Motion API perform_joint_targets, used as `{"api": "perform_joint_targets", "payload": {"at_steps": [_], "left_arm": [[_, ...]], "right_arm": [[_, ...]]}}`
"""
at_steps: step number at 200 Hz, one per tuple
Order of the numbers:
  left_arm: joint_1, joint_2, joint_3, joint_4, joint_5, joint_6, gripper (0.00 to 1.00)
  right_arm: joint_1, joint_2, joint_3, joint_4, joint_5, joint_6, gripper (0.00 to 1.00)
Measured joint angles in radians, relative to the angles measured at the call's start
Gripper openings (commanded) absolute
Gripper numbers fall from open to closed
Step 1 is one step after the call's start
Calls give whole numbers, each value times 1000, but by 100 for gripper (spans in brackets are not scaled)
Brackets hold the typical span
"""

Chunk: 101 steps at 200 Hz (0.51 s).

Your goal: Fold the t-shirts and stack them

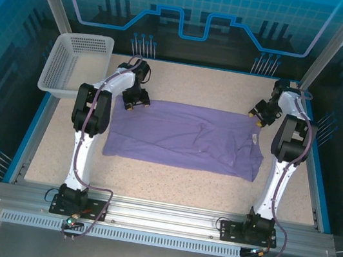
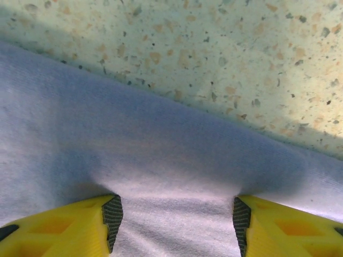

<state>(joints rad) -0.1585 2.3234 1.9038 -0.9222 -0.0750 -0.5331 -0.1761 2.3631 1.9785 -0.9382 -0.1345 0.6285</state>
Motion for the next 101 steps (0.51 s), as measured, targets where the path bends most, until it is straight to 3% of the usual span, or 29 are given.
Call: {"api": "perform_joint_targets", "payload": {"at_steps": [34,71,101], "left_arm": [[1,1,22,-21,13,13,75],[1,0,126,-68,40,11,98],[-13,-47,142,-67,59,16,99]], "right_arm": [[0,60,109,-26,-32,1,47],[12,36,101,-11,-16,0,50],[60,-124,-22,8,37,18,50]]}}
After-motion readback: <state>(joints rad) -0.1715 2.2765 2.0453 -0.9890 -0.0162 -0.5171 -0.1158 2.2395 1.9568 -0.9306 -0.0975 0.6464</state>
